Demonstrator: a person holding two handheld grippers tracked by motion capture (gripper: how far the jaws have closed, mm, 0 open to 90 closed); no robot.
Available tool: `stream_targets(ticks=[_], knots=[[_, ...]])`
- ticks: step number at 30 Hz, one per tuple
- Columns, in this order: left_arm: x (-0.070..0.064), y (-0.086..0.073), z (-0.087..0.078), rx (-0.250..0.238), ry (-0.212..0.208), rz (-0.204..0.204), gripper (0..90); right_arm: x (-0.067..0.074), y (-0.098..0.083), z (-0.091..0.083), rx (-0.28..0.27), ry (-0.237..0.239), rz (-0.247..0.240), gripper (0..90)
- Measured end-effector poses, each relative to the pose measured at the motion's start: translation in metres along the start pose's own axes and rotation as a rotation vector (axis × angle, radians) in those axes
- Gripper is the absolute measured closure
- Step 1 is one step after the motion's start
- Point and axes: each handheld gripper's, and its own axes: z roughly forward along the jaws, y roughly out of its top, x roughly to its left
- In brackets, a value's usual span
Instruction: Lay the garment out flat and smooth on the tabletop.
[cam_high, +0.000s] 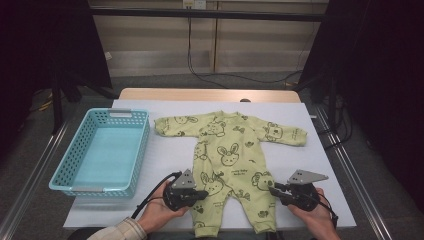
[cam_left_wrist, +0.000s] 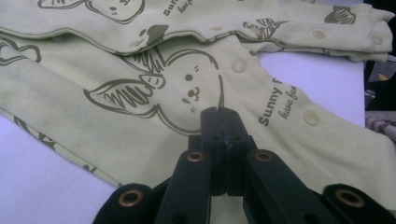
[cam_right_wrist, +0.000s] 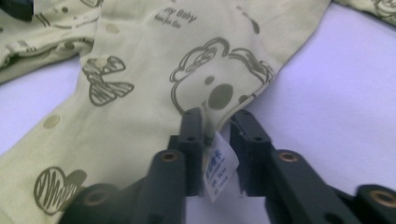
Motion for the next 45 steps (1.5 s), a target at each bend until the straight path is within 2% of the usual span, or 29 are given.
stream_targets(ticks=[2, 4, 8, 9, 11, 12, 15, 18, 20, 22, 26, 28, 31, 33, 35, 39, 41, 43, 45], knots=[[0.001, 0.001, -0.002, 0.002, -0.006, -0.006, 88.6, 0.0, 0.001, 0.0, -0.015, -0.016, 0.015, 60.3], [0.001, 0.002, -0.002, -0.027, -0.004, -0.017, 85.6, 0.001, 0.003, 0.0, -0.036, -0.015, 0.017, 57.4], [0.002, 0.002, -0.005, -0.049, 0.031, -0.008, 77.3, 0.004, 0.007, 0.0, -0.085, -0.016, 0.019, 51.6], [0.002, 0.002, -0.005, -0.067, 0.04, -0.018, 73.5, 0.005, 0.009, 0.0, -0.095, -0.014, 0.025, 50.3], [0.005, 0.003, -0.009, -0.065, 0.059, -0.009, 70.7, 0.007, 0.012, 0.001, -0.121, -0.019, 0.031, 46.1], [0.006, 0.003, -0.01, -0.078, 0.063, -0.025, 67.0, 0.008, 0.013, 0.002, -0.128, -0.019, 0.033, 43.9], [0.01, 0.005, -0.014, -0.112, 0.099, -0.027, 57.8, 0.01, 0.015, 0.004, -0.143, -0.021, 0.035, 34.8], [0.015, 0.005, -0.019, -0.139, 0.168, -0.058, 46.7, 0.01, 0.018, 0.003, -0.168, -0.024, 0.056, 27.0], [0.018, 0.005, -0.024, -0.175, 0.196, -0.09, 43.4, 0.011, 0.018, 0.004, -0.172, -0.022, 0.074, 22.3], [0.02, 0.005, -0.027, -0.195, 0.219, -0.098, 35.5, 0.013, 0.019, 0.004, -0.184, -0.033, 0.076, 16.7], [0.024, 0.004, -0.034, -0.215, 0.242, -0.114, 24.4, 0.015, 0.02, 0.004, -0.209, -0.026, 0.097, 11.0], [0.026, 0.004, -0.036, -0.245, 0.249, -0.121, 20.0, 0.016, 0.021, 0.005, -0.215, -0.029, 0.107, 8.9], [0.028, 0.003, -0.04, -0.25, 0.272, -0.083, 13.7, 0.019, 0.021, 0.006, -0.22, -0.034, 0.127, 5.8], [0.029, 0.003, -0.046, -0.258, 0.283, -0.08, 13.1, 0.022, 0.021, 0.005, -0.232, -0.034, 0.116, 4.8], [0.029, 0.001, -0.051, -0.283, 0.302, -0.088, 12.7, 0.025, 0.02, 0.004, -0.249, -0.031, 0.128, 4.4], [0.033, -0.002, -0.056, -0.289, 0.308, -0.112, 10.9, 0.028, 0.02, 0.004, -0.264, -0.044, 0.14, 4.0], [0.034, -0.003, -0.059, -0.275, 0.307, -0.107, 10.1, 0.029, 0.021, 0.005, -0.271, -0.055, 0.134, 4.1], [0.034, -0.004, -0.062, -0.284, 0.309, -0.123, 9.7, 0.029, 0.021, 0.005, -0.277, -0.058, 0.138, 4.2], [0.036, -0.006, -0.065, -0.287, 0.316, -0.116, 7.5, 0.028, 0.02, 0.004, -0.278, -0.065, 0.142, 4.3]])
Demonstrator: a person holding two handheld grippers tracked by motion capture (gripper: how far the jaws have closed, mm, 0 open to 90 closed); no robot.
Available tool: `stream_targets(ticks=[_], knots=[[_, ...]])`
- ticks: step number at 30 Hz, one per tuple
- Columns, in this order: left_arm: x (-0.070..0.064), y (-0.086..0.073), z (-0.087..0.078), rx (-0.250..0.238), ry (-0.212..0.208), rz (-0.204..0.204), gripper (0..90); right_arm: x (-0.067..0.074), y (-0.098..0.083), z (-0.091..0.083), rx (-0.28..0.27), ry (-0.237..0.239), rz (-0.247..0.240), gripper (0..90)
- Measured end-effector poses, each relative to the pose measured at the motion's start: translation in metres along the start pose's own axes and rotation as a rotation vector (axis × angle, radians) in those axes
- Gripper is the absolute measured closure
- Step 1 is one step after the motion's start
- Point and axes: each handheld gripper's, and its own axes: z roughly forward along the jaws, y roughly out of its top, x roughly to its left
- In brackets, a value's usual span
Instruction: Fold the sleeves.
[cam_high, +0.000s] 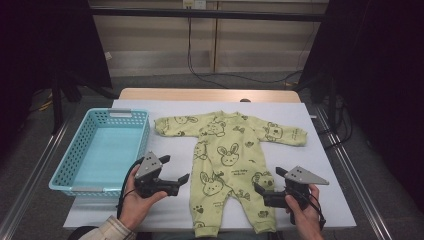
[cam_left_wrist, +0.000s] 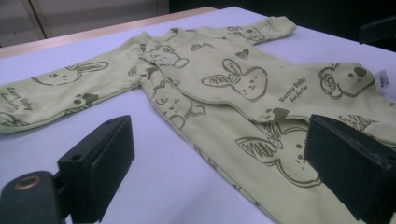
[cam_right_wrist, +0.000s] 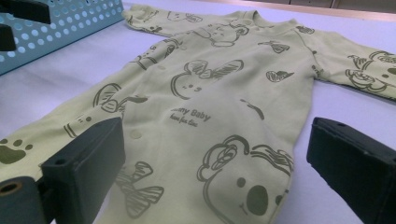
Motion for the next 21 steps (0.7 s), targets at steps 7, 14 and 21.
stream_targets(ticks=[7, 14, 21], knots=[[0.01, 0.0, -0.002, -0.018, 0.032, -0.031, 6.1, -0.001, 0.001, 0.002, -0.023, -0.004, -0.003, 3.9], [0.012, 0.001, -0.007, -0.031, 0.051, -0.035, 4.9, -0.002, 0.001, 0.004, -0.02, -0.004, -0.002, 3.9], [0.018, 0.008, -0.006, -0.054, 0.077, -0.067, 4.8, -0.004, 0.0, 0.003, -0.019, -0.007, 0.005, 3.7]])
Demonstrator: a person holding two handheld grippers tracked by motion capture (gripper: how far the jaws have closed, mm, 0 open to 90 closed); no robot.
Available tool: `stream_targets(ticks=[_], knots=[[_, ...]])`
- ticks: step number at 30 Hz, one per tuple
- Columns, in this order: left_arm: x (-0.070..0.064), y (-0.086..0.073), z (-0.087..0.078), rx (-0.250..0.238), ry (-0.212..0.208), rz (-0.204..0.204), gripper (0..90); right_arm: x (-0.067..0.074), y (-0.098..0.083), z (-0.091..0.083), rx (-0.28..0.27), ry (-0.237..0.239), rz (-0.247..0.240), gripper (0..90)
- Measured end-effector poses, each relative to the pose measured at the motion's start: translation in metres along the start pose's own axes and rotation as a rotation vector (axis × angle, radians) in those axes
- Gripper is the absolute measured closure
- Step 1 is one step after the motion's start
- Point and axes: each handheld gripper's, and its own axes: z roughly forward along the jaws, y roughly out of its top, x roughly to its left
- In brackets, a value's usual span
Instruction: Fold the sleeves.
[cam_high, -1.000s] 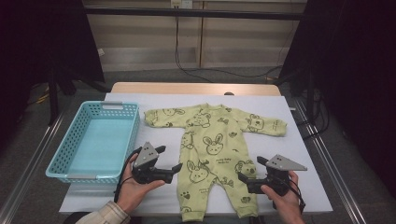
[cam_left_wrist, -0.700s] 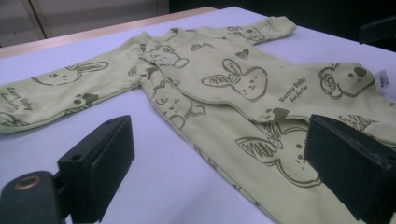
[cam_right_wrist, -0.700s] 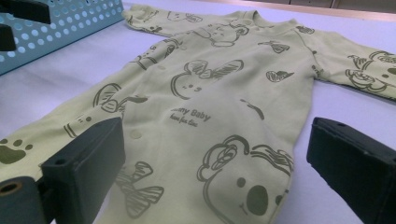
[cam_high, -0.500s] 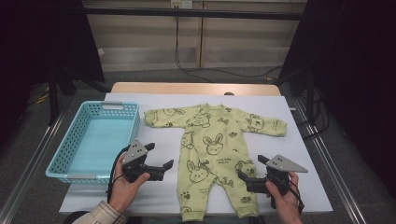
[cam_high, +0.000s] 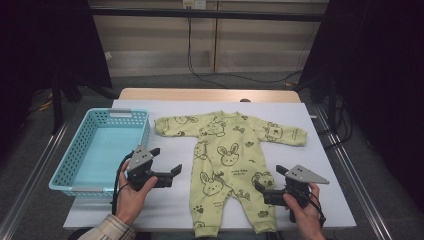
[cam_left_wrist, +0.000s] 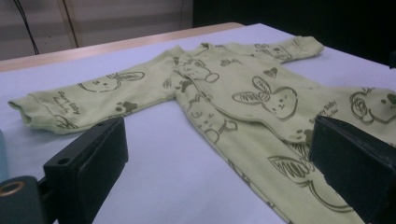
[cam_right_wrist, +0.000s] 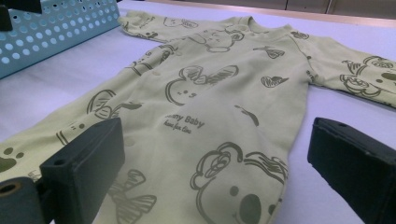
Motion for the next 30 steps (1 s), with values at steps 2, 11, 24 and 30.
stream_targets(ticks=[2, 11, 24, 30], knots=[[0.001, 0.0, 0.001, -0.007, 0.001, -0.008, 4.8, -0.001, 0.0, 0.0, -0.006, -0.005, 0.002, 3.7], [0.002, 0.0, 0.012, -0.005, 0.001, -0.054, 5.8, 0.0, 0.002, 0.0, -0.02, 0.003, 0.003, 3.7], [0.005, 0.018, 0.041, 0.023, -0.008, 0.005, 6.0, 0.002, 0.002, -0.002, -0.022, 0.028, -0.018, 3.3], [0.005, 0.022, 0.047, 0.034, 0.001, 0.027, 6.1, 0.001, 0.002, -0.001, -0.02, 0.035, -0.022, 3.2]])
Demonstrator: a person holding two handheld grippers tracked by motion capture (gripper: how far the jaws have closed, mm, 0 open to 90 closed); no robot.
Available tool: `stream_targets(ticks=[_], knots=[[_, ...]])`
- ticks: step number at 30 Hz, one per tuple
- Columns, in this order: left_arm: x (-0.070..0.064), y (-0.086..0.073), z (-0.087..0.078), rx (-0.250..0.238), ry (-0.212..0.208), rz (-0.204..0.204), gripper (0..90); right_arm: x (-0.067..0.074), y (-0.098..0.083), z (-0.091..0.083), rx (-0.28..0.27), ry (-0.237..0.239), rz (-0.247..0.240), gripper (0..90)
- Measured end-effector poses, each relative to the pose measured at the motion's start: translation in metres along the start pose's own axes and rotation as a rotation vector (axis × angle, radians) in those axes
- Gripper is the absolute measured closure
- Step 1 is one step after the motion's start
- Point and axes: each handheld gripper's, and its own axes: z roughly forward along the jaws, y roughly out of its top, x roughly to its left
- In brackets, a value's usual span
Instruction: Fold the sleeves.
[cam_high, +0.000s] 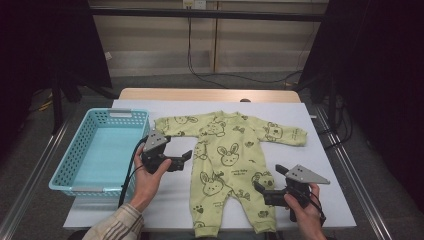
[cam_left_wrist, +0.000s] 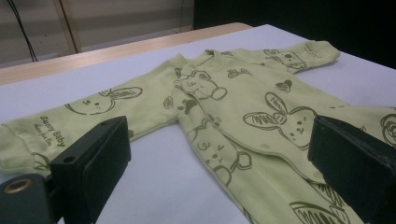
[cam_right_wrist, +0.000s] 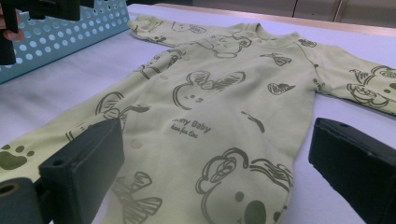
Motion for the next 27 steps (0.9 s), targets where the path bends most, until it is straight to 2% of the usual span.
stream_targets(ticks=[3, 4, 7, 10, 12, 13, 15, 16, 19, 21, 25, 27], knots=[[0.001, 0.002, 0.004, 0.006, -0.006, -0.004, 6.1, 0.0, 0.0, -0.001, -0.001, -0.009, 0.0, 3.3], [0.001, 0.003, 0.007, 0.009, -0.011, -0.018, 6.1, 0.0, 0.0, -0.001, -0.006, -0.006, -0.002, 3.2], [0.0, 0.003, 0.014, 0.021, -0.011, 0.015, 6.1, 0.0, 0.0, -0.001, -0.002, -0.005, 0.004, 3.1], [0.004, 0.003, 0.02, 0.023, -0.019, 0.009, 6.0, -0.001, 0.0, 0.0, 0.002, -0.007, -0.001, 3.0], [0.007, 0.003, 0.024, 0.021, -0.003, 0.011, 6.0, 0.0, 0.0, 0.0, 0.002, -0.006, -0.003, 3.0], [0.008, 0.003, 0.026, 0.029, 0.001, -0.002, 6.0, 0.0, 0.0, 0.0, 0.003, -0.001, -0.004, 3.0], [0.009, 0.003, 0.032, 0.052, -0.002, 0.006, 5.3, -0.001, -0.001, -0.001, 0.011, -0.012, -0.018, 2.9], [0.01, 0.003, 0.034, 0.076, 0.004, 0.03, 5.3, 0.0, -0.001, 0.0, 0.011, -0.006, -0.01, 3.0], [0.01, 0.002, 0.04, 0.072, 0.0, 0.034, 5.3, -0.001, -0.001, 0.0, 0.014, -0.008, -0.014, 3.0], [0.013, 0.003, 0.046, 0.068, 0.017, 0.036, 5.3, 0.0, -0.001, 0.0, 0.016, -0.005, -0.019, 3.0], [0.018, 0.003, 0.057, 0.084, 0.023, 0.023, 5.3, -0.001, -0.001, 0.0, 0.016, -0.002, -0.021, 2.9], [0.021, 0.005, 0.061, 0.099, 0.031, 0.043, 5.3, -0.001, -0.001, 0.0, 0.017, -0.001, -0.02, 2.8]])
